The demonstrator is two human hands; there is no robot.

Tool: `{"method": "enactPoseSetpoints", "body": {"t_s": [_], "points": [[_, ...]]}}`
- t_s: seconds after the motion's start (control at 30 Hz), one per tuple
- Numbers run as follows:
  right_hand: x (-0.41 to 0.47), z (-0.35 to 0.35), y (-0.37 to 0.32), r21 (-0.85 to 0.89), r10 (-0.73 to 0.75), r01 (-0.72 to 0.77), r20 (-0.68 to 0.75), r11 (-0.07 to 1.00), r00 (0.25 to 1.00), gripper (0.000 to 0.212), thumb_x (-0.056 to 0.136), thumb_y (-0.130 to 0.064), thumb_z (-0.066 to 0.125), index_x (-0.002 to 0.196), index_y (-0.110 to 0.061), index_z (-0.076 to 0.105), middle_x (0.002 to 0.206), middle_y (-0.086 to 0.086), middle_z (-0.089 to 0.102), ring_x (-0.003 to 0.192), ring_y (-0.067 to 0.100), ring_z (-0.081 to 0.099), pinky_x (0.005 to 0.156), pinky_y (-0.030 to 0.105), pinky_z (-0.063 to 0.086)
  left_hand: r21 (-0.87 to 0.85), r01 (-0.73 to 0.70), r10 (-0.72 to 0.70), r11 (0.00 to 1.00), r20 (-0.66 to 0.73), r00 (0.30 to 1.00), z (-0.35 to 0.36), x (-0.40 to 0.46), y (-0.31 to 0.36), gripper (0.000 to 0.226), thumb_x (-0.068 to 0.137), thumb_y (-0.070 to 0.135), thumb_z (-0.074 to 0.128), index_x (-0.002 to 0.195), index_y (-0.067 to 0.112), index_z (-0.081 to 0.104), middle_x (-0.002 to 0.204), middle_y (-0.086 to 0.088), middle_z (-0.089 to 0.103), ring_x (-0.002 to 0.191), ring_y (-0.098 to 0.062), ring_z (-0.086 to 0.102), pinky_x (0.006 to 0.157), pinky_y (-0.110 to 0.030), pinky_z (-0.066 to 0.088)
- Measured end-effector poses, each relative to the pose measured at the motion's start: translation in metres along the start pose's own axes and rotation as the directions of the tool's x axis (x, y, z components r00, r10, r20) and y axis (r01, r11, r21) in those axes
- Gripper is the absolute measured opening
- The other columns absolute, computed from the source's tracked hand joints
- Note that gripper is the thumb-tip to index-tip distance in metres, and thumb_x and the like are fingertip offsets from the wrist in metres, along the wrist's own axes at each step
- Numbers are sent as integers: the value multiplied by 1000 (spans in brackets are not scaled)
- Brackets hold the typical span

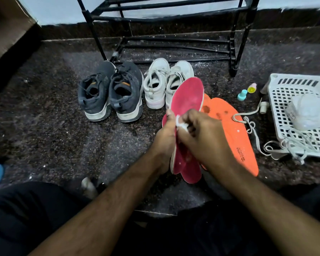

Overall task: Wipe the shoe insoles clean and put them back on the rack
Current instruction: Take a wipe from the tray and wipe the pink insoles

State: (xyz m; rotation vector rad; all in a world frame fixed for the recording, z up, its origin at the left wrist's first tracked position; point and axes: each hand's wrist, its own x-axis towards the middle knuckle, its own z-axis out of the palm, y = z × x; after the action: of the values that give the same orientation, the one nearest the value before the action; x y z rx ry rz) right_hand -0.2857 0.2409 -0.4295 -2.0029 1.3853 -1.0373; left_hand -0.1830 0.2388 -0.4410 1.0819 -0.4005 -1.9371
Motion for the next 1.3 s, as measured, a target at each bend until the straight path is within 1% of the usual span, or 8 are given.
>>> {"method": "enactPoseSetpoints", "body": {"t_s": [0.1, 0.13, 0.17, 0.37, 0.53, 0.67, 1.03, 1.3], "points": [[1, -2, 3, 6, -6, 6, 3, 1000, 1000, 18, 83, -9, 69, 86, -24, 59, 75, -9, 61, 65, 10, 55, 63, 22, 42, 98, -25, 25, 995, 1, 1000, -2, -3, -1, 77, 99, 66, 21, 111, 2, 63, 69, -10, 69, 52, -16, 65, 88, -62, 30], [12, -5, 12, 3, 34, -34, -46, 999, 998, 14, 84, -11, 68, 87, -22, 61, 75, -8, 63, 65, 11, 57, 64, 27, 46, 203, -25, 25, 979, 1, 1000, -1, -5, -3, 79, 99, 66, 17, 124, 3, 58, 67, -13, 69, 44, -15, 62, 35, -14, 23], [23, -9, 19, 27, 67, -65, -84, 998, 994, 8, 85, -14, 68, 89, -20, 64, 76, -7, 65, 65, 12, 60, 65, 31, 50, 279, -26, 20, 960, 23, 1000, 0, -7, -6, 77, 99, 66, 14, 135, 8, 52, 75, -20, 70, 42, -14, 61, 36, -31, 49], [-13, 2, -2, 3, -24, 24, 28, 1000, 999, 11, 84, -9, 71, 91, -17, 73, 82, -6, 67, 72, 8, 60, 70, 18, 43, -16, -4, 5, 1000, 68, 998, -12, 0, 0, 80, 97, 72, 26, 82, 13, 78, 78, -10, 71, 64, -21, 67, 65, -30, 54], [23, -10, 17, 89, 115, -105, -116, 990, 986, 11, 88, -20, 69, 95, -15, 76, 82, -4, 72, 69, 5, 63, 72, 34, 55, 255, -23, 18, 967, 20, 1000, -9, 1, -6, 73, 97, 69, 21, 105, 13, 67, 60, -10, 61, 35, -21, 52, 34, -25, 46], [-19, 12, -12, 47, 12, -16, 78, 999, 997, 8, 86, -17, 66, 86, -14, 73, 77, -1, 66, 70, 13, 61, 69, 34, 49, -81, -52, 49, 995, -38, 998, -17, 5, 15, 64, 98, 65, 34, 99, 7, 61, 90, -13, 58, 75, -22, 60, 70, -32, 55], [15, -14, 13, 26, -35, 37, -48, 999, 998, 14, 87, -13, 73, 100, -16, 73, 89, -7, 66, 75, 1, 59, 74, 25, 52, -36, -118, 118, 992, 13, 993, -14, 0, 20, 41, 99, 29, 54, 120, -6, 60, 121, -29, 58, 101, -33, 62, 111, -46, 41], [-4, 0, 5, -41, -91, 95, 91, 995, 992, 9, 87, -19, 69, 94, -22, 72, 82, -8, 62, 75, 6, 59, 73, 24, 47, -117, -81, 81, 990, 2, 997, -18, -3, 27, 69, 103, 57, 28, 89, -1, 62, 78, -16, 71, 67, -26, 71, 67, -32, 60]]}}
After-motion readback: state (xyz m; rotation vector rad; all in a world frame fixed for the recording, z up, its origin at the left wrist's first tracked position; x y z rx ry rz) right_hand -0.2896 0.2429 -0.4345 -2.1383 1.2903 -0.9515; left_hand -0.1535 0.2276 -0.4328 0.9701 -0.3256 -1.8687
